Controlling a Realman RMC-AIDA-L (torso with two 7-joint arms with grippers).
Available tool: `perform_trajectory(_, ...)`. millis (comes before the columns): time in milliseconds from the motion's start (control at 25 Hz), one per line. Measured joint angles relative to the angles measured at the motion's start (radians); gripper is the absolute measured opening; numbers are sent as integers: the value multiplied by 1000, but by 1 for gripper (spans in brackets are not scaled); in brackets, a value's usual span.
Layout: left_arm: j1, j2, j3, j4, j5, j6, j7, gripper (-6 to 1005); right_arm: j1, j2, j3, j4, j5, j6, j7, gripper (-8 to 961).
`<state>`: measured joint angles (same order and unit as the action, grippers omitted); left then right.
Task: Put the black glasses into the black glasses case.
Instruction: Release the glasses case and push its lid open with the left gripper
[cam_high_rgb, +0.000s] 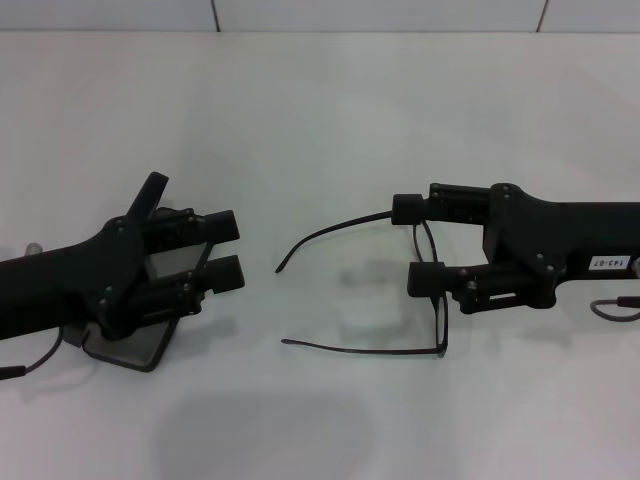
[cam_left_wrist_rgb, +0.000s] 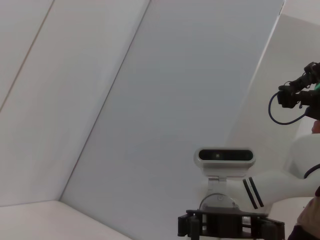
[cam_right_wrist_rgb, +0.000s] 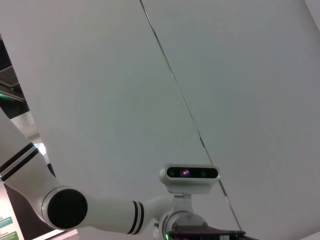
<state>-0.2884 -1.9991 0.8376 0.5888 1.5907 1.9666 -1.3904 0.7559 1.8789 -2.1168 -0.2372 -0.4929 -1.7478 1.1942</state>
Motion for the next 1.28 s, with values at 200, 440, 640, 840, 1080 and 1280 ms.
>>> perform_trajectory(200,0,-1,0,-4,0,0,4,609,-3,0,0,3,-1,1,-1,839)
perform_trajectory(440,0,-8,-1,-6,0,0,6,598,-8,1,0,2,-1,1,-6,839)
perform_trajectory(640,-36,-25,-76,8,-32,-15,-39,588,-40,1,51,3,-2,32,-37,839)
perform_trajectory(840,-103,-31,-142,244,-16,-78,-337,578,-92,-4,109,4,-9,62,-80,839)
perform_trajectory(1080,-100,-89,-116,820,336,-234,-739,566,-185,-5,215,-8,-11,47,-95,840)
perform_trajectory(1280,-78,-92,87,1070,712,-289,-1034,556,-234,2,279,-9,-11,32,-114,840)
